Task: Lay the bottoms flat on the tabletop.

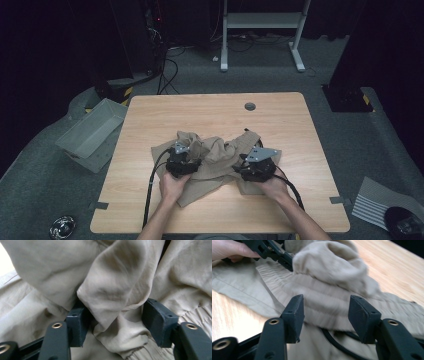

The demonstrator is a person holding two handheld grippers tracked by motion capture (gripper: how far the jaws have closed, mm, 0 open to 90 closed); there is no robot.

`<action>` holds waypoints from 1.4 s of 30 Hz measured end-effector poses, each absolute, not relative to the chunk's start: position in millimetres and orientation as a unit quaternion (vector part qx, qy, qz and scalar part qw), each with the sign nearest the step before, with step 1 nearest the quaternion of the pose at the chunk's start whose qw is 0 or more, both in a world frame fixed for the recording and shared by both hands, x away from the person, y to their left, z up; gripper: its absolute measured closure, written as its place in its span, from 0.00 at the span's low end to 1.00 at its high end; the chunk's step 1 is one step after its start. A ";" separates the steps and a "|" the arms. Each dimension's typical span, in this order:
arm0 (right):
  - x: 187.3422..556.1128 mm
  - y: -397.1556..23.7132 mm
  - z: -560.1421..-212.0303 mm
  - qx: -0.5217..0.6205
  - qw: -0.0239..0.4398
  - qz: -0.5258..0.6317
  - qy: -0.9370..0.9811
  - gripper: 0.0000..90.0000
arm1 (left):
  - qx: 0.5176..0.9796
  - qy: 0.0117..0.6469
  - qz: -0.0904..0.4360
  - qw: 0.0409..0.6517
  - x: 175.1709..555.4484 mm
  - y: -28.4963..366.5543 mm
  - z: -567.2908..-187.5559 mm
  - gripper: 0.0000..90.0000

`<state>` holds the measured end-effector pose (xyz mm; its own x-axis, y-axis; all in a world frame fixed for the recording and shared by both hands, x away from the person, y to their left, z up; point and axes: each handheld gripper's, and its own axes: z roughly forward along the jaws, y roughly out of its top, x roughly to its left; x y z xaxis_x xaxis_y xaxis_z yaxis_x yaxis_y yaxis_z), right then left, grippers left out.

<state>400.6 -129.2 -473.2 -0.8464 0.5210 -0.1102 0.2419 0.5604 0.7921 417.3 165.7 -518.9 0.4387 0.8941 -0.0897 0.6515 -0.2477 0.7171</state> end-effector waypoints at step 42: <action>435.5 -85.0 -481.9 0.251 0.128 0.380 0.881 0.75 | 0.699 0.544 0.225 0.405 379.0 226.3 -521.3 0.36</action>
<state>435.5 -85.0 -481.9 -0.8412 0.5396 -0.0357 0.3444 0.5854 0.7340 379.0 226.3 -521.3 0.3067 0.9435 -0.1255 0.5780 -0.0799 0.8121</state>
